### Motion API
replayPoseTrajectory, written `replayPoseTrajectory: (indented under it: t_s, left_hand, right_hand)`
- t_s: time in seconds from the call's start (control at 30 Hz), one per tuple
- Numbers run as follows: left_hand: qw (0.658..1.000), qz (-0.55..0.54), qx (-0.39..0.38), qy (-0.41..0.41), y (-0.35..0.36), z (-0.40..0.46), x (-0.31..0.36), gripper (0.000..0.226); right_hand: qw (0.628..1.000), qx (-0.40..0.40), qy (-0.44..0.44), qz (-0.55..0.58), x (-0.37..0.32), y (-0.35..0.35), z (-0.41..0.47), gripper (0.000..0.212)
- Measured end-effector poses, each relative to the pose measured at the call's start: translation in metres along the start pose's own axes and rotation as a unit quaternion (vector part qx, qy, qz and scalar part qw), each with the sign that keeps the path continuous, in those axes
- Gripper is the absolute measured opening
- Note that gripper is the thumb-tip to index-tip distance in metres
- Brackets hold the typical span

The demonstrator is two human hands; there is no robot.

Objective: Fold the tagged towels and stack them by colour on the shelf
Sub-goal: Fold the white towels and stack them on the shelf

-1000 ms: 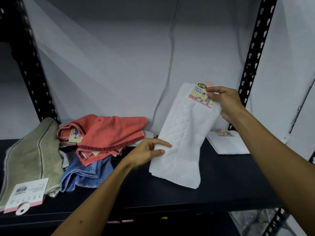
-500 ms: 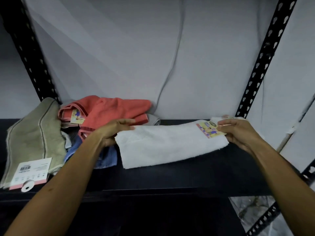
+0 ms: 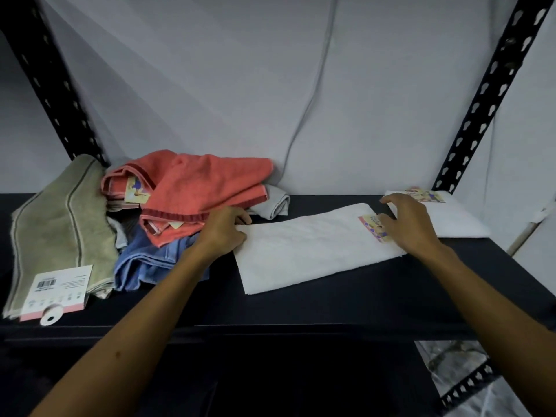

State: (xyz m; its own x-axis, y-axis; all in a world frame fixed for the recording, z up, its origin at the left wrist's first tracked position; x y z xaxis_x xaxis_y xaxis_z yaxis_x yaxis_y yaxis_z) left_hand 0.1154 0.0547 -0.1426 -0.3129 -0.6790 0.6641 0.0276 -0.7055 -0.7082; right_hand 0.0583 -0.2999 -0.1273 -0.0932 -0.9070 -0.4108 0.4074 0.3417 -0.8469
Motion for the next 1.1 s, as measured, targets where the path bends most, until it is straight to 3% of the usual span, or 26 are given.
replayPoseTrajectory:
  t_s: [0.1, 0.27, 0.33, 0.43, 0.53, 0.67, 0.87, 0.97, 1.1]
  left_hand:
    - [1.000, 0.020, -0.015, -0.003, 0.000, -0.004, -0.002, 0.029]
    - [0.997, -0.024, -0.072, -0.025, -0.005, -0.015, 0.003, 0.030]
    - [0.993, -0.050, -0.103, -0.030, -0.005, -0.022, 0.007, 0.027]
    - [0.976, -0.121, -0.178, -0.043, 0.006, -0.033, 0.018, 0.022]
    - [0.961, -0.147, -0.233, -0.025, 0.023, -0.045, 0.038, 0.023]
    - [0.950, -0.170, -0.262, -0.006, 0.041, -0.058, 0.056, 0.020]
    - [0.964, -0.136, -0.227, 0.030, 0.042, -0.076, 0.057, 0.029]
    - [0.971, -0.129, -0.195, 0.038, 0.040, -0.091, 0.056, 0.041]
    - [0.980, -0.140, -0.135, 0.044, 0.040, -0.105, 0.061, 0.048]
  right_hand:
    - [0.997, -0.006, -0.081, 0.017, -0.036, 0.012, -0.029, 0.029]
    - [0.966, -0.204, -0.103, -0.118, -0.060, 0.049, -0.062, 0.052]
    - [0.957, -0.230, -0.094, -0.153, -0.054, 0.052, -0.049, 0.049]
    - [0.958, -0.183, -0.024, -0.221, -0.042, 0.049, -0.026, 0.045]
    - [0.975, -0.169, 0.025, -0.144, -0.041, 0.044, -0.016, 0.051]
    - [0.962, -0.221, -0.029, -0.158, -0.031, 0.052, -0.022, 0.055]
    - [0.996, -0.022, -0.079, -0.035, -0.016, 0.027, -0.052, 0.046]
    - [0.986, -0.050, -0.151, 0.051, -0.028, 0.008, -0.101, 0.038]
    - [0.975, -0.068, -0.205, 0.050, -0.027, -0.003, -0.150, 0.032]
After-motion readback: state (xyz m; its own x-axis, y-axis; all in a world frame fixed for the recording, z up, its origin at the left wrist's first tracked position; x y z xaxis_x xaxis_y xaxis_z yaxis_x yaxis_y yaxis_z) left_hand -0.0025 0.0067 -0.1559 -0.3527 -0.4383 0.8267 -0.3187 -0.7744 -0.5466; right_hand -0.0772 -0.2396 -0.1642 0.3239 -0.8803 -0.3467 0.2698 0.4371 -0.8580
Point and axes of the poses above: each hand's wrist, its own z-axis towards the middle knuckle, its own y-axis out of the palm, x = y × z, the point moved 3 cm from there along z, towards the middle knuckle, and after that the axes turned 6 degrees about -z, right-handed, at the moved point
